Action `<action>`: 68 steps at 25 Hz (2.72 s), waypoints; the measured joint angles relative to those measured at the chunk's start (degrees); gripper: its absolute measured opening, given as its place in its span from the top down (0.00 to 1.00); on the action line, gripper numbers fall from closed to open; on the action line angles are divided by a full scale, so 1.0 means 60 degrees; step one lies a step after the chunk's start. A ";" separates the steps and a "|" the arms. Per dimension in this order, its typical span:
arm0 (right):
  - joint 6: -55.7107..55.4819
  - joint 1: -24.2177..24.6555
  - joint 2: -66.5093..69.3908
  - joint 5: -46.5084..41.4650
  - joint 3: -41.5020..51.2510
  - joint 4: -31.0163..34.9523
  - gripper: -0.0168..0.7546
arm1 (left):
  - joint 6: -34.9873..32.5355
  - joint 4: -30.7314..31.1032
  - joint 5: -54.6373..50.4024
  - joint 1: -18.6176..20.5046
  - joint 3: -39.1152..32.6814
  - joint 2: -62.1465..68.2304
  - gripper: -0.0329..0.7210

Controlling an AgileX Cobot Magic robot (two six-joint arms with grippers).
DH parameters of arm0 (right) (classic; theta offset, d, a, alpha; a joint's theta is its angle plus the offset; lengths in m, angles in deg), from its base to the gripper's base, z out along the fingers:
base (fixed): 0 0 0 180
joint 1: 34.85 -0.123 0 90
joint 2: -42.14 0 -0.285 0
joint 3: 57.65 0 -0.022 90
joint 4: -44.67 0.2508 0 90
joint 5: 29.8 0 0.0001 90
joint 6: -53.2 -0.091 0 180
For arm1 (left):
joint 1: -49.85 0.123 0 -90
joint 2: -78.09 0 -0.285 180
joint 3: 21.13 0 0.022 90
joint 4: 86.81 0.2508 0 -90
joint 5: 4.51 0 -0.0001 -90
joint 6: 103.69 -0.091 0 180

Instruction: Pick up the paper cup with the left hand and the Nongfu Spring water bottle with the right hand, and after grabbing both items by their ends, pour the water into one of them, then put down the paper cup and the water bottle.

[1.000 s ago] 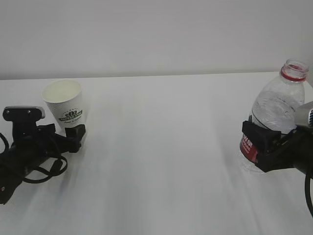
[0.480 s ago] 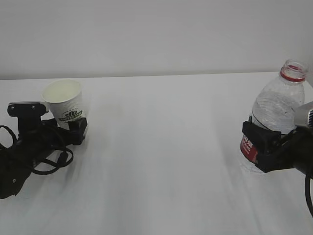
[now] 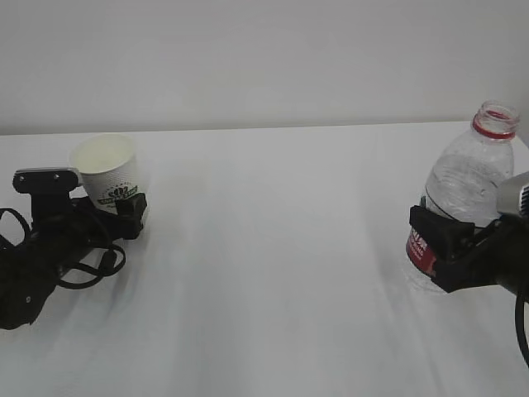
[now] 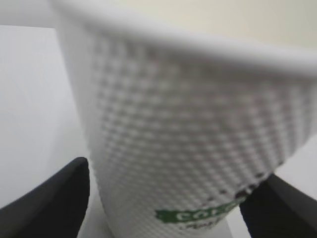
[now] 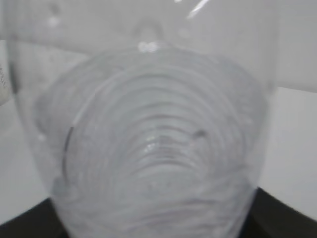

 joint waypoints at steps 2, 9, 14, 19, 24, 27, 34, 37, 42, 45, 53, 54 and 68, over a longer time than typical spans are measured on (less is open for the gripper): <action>-0.0003 0.0000 0.0000 0.0000 0.0000 0.0000 0.40 | 0.0000 0.0000 0.0000 0.0065 0.0000 0.0000 0.04; 0.0018 0.0000 0.0000 0.0000 0.0000 0.0000 0.40 | 0.0000 0.0000 0.0000 0.0189 0.0000 0.0000 0.04; 0.0038 0.0000 0.0000 0.0000 0.0000 0.0000 0.40 | 0.0000 0.0259 0.0000 0.0189 0.0000 0.0000 0.04; 0.0038 0.0000 0.0000 0.0000 0.0000 0.0000 0.40 | 0.0000 0.0269 0.0000 0.0189 0.0000 0.0000 0.04; 0.0038 0.0000 0.0000 0.0000 0.0000 0.0016 0.40 | 0.0000 0.0099 0.0000 0.0189 0.0166 0.0000 0.04; 0.0038 0.0000 0.0000 0.0000 0.0000 0.0016 0.40 | 0.0000 0.0060 0.0000 0.0189 0.0501 0.0100 0.04; 0.0038 0.0000 0.0000 0.0000 0.0000 0.0016 0.40 | 0.0000 -0.0104 0.0000 0.0189 0.0692 0.0178 0.04; 0.0038 0.0000 0.0000 0.0000 0.0000 0.0016 0.40 | 0.0000 -0.0296 0.0000 0.0189 0.0707 0.0348 0.04; 0.0038 0.0000 0.0000 0.0000 0.0000 0.0016 0.40 | 0.0000 -0.0357 0.0000 0.0189 0.0753 0.0523 0.04; 0.0038 0.0000 0.0000 0.0000 0.0000 0.0016 0.40 | 0.0000 -0.0357 0.0000 0.0189 0.0821 0.0523 0.04; 0.0055 0.0000 0.0000 -0.0019 0.0000 0.0016 0.40 | 0.0000 -0.0418 0.0000 0.0189 0.0903 0.0523 0.16; 0.0055 0.0000 0.0000 -0.0019 0.0000 0.0016 0.40 | 0.0000 -0.0430 0.0000 0.0189 0.0903 0.0523 0.19; 0.0055 0.0000 0.0032 -0.0019 0.0000 0.0016 0.40 | 0.0000 -0.0435 0.0000 0.0189 0.0903 0.0523 0.24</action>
